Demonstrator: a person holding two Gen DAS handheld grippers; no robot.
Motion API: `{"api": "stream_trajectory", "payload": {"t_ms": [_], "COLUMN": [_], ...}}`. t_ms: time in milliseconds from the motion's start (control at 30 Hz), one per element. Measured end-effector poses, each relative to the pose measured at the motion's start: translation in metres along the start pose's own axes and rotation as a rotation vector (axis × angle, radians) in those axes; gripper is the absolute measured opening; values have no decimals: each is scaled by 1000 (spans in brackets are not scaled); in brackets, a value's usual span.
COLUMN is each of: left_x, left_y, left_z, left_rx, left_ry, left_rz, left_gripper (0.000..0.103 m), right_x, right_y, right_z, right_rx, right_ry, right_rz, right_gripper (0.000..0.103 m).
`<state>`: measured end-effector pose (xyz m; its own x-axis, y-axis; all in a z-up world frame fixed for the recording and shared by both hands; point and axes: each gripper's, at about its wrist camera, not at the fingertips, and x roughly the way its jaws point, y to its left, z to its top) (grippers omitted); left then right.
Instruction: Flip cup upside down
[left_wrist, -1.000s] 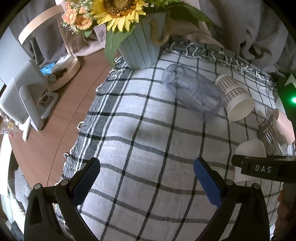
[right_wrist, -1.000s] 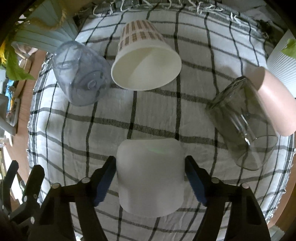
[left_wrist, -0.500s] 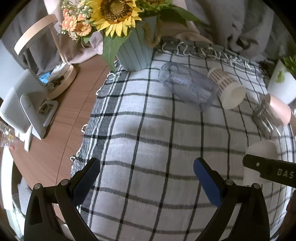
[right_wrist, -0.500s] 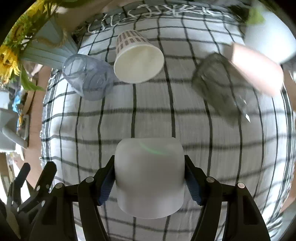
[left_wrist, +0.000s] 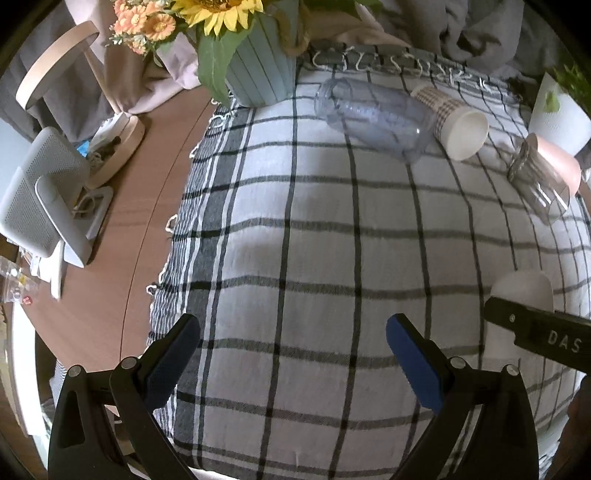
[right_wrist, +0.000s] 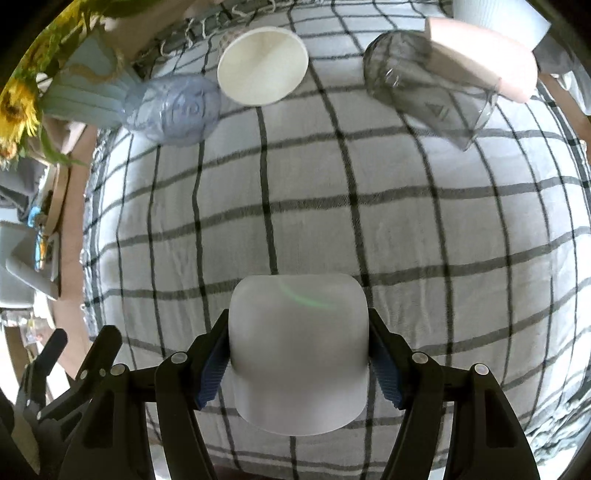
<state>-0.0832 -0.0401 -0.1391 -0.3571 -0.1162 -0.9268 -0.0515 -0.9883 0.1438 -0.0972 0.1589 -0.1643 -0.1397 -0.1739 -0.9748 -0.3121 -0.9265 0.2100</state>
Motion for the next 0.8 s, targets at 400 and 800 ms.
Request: {"api": "stream_trajectory", "payload": {"t_ms": [400, 800], "left_x": [-15, -36], "left_y": [-9, -71], "left_z": [-4, 18], "left_rx": [26, 109], "left_ry": [-19, 109], "left_rz": [3, -261], "left_gripper": [103, 103], "right_x": [-23, -118], "right_y": [3, -51], "right_z": [-5, -28], "right_rx": [-27, 134], "right_ry": [-90, -309], "right_rz": [-26, 5], "right_gripper": [80, 83]}}
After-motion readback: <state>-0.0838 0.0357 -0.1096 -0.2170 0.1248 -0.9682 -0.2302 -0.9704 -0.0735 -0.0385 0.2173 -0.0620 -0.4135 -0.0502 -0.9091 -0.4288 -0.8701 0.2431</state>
